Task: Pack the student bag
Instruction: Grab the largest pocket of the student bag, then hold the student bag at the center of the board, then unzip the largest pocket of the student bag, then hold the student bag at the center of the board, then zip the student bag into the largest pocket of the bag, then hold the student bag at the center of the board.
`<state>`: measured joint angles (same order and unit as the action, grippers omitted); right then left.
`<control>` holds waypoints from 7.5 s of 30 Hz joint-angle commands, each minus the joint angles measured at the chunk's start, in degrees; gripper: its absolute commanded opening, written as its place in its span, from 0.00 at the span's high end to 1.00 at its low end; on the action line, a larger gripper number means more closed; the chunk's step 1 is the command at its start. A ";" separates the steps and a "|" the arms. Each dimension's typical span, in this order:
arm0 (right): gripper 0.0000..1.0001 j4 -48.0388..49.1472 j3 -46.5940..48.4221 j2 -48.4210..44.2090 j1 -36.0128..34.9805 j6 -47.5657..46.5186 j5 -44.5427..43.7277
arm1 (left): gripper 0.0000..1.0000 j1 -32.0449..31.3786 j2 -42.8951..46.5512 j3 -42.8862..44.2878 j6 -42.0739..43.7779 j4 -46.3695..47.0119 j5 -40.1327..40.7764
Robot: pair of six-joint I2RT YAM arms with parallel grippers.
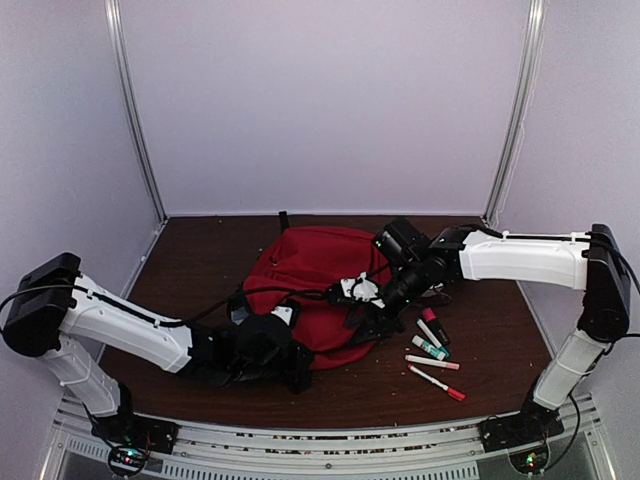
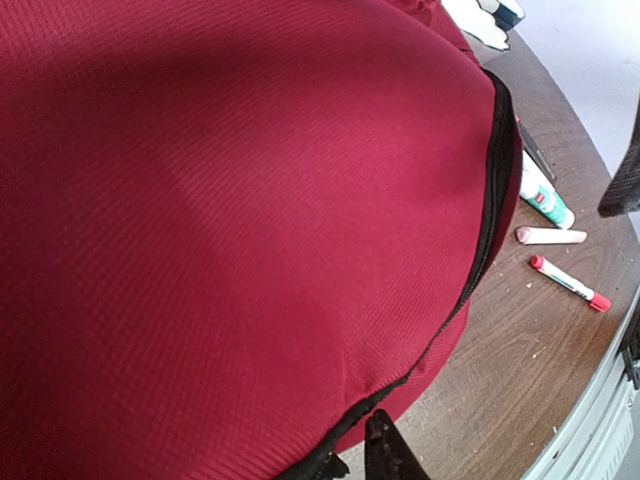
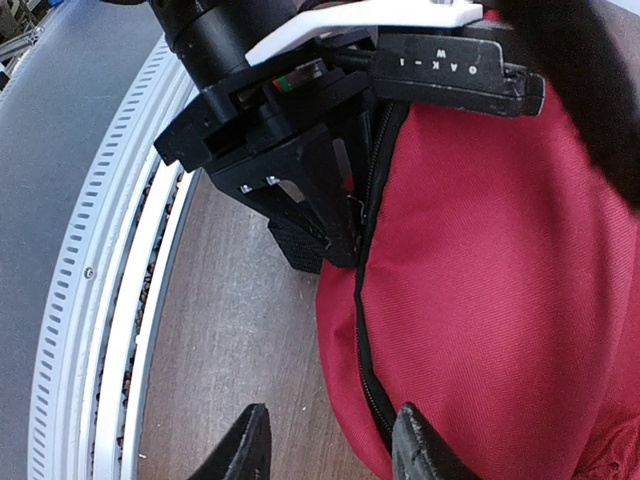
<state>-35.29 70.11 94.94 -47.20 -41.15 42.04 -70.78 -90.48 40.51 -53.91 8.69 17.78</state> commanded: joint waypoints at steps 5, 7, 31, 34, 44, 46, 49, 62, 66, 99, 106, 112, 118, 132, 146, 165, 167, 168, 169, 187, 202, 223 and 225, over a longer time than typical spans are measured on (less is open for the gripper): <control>0.58 0.20 -0.63 -0.24 0.43 -0.01 1.50 | 0.84 1.09 -1.20 1.23 1.42 3.75 -3.84; 0.58 0.46 -0.50 -0.07 0.36 0.22 1.70 | 0.87 1.09 -0.99 1.40 1.48 2.93 -3.99; 0.51 17.69 -9.57 -1.69 -6.04 3.98 -2.57 | 1.00 0.89 9.08 3.32 18.19 -7.67 -20.53; 0.50 20.06 -10.96 -1.67 -7.83 4.52 -3.51 | 1.00 1.04 10.64 2.90 19.23 -7.36 -20.95; 0.49 29.08 -13.48 -1.05 -11.58 8.02 -14.15 | 1.00 2.28 13.27 1.47 18.89 -5.16 -22.22; 0.56 28.89 -13.00 -0.30 -12.18 7.81 -14.55 | 1.00 2.61 13.64 1.08 18.80 -4.67 -22.57; 0.70 27.82 -11.78 1.24 -12.56 7.98 -16.50 | 1.00 2.75 14.06 0.85 18.78 -4.73 -22.96; 1.00 19.91 -9.79 3.01 -6.68 6.18 -21.78 | 1.00 3.05 19.68 -2.83 21.90 -17.34 -21.97; 1.00 18.74 -11.75 1.73 -5.59 3.20 -22.75 | 1.00 5.03 22.38 -3.12 21.82 -23.34 -16.38; 0.62 4.98 -4.66 -4.87 -9.22 1.26 -11.63 | 1.00 24.35 30.10 -4.49 20.74 -23.38 -23.94; 0.57 8.12 9.62 7.97 -10.85 15.62 -8.53 | 1.00 22.56 27.92 -4.31 20.06 -19.42 -26.15; 0.55 7.04 16.94 15.70 -11.33 21.20 -5.29 | 1.00 21.19 27.45 -4.37 19.55 -17.81 -25.76; 0.69 7.99 17.65 18.97 -12.03 22.86 -4.86 | 1.00 20.77 27.04 -4.32 19.15 -17.27 -25.79; 1.00 1.22 6.52 9.77 -17.46 6.86 -8.22 | 1.00 27.47 19.03 2.35 22.28 -28.76 -19.59; 1.00 -0.57 0.12 5.17 -18.66 3.26 -13.68 | 1.00 36.87 22.14 6.60 27.47 -45.57 -22.28; 1.00 -8.26 -5.49 2.68 -26.80 -10.84 -19.74 | 1.00 42.81 1.14 19.42 38.23 -45.83 -20.58; 1.00 -9.36 -5.55 3.20 -27.26 -11.44 -19.95 | 1.00 44.37 0.75 21.19 39.69 -46.66 -20.71; 1.00 -9.56 -5.78 3.30 -27.40 -11.65 -20.03 | 1.00 45.05 0.60 21.66 40.34 -46.70 -21.07; 1.00 -9.88 -5.86 3.30 -27.61 -12.00 -20.06 | 1.00 45.57 0.26 22.42 40.92 -47.11 -21.22; 1.00 -6.16 -7.87 0.05 -20.95 -11.10 -26.28 | 1.00 35.75 10.21 19.49 44.85 -57.36 -49.67; 1.00 -8.97 -18.95 -6.46 -14.42 -22.65 -36.73 | 1.00 41.83 0.86 18.71 37.58 -61.78 -29.90; 0.57 -6.28 9.33 1.26 -15.16 10.80 -5.54 | 1.00 29.14 7.46 18.31 34.55 -54.22 -49.66; 0.56 -0.06 7.82 2.36 -15.40 16.16 -4.54 | 1.00 28.45 9.20 16.26 32.07 -52.58 -49.33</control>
<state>-42.28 79.15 94.13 -62.33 -40.03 29.95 -41.06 -84.75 59.86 -16.49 -47.00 -31.38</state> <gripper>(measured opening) 0.433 0.008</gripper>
